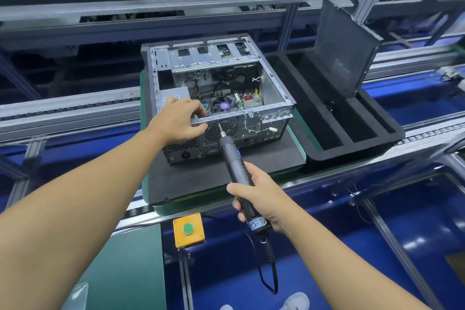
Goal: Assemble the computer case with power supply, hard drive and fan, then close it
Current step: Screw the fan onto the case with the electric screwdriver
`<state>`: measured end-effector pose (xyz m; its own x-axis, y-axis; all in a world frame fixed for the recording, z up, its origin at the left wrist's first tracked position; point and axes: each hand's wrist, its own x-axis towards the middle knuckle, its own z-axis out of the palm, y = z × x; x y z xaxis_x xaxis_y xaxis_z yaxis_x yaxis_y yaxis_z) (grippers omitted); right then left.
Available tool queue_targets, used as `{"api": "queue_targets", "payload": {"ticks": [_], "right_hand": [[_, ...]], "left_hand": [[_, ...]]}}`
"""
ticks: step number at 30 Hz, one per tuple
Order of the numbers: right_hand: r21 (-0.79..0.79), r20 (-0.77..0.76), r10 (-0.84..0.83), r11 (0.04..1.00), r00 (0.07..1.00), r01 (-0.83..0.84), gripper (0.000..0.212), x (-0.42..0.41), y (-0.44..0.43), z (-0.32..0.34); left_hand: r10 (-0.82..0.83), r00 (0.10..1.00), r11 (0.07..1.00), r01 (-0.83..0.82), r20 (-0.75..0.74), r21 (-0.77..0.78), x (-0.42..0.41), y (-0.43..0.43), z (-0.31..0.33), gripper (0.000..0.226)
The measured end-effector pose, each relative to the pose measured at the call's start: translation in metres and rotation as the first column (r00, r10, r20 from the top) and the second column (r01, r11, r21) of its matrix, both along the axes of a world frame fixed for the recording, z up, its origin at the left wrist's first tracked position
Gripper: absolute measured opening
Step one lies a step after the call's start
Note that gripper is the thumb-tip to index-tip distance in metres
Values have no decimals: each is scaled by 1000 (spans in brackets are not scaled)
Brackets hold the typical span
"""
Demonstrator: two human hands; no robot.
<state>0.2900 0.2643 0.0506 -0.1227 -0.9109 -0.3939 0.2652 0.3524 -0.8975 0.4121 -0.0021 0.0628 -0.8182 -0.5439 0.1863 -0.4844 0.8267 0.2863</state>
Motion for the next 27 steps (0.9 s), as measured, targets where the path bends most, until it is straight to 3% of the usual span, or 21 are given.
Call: {"api": "queue_targets", "payload": {"ticks": [4,14,19,22,25,27], "right_hand": [[-20,-22,-20,1000,1000,20,37,-10,8,6],[-60,-33,-88,995,996,86,34,-40,25,17],[-83,-32,-100,992,994,97,36,-69,28,22],[-108,-27,-97,990,995,93,37,-91,24,26],[-113,-14,-94,989,996,91,40,-116,17,30],[-114,10,-97,989,995,97,38,-135,11,32]], "left_hand": [[8,996,996,1,93,-90,-5,4,1,43],[76,987,997,-73,139,-25,-13,6,3,36],[86,974,991,-104,209,79,-18,10,15,57],[113,990,978,-126,86,164,-35,25,21,52],[160,978,973,-134,-131,188,-72,46,32,23],[229,944,944,-156,-237,290,-101,54,39,26]]}}
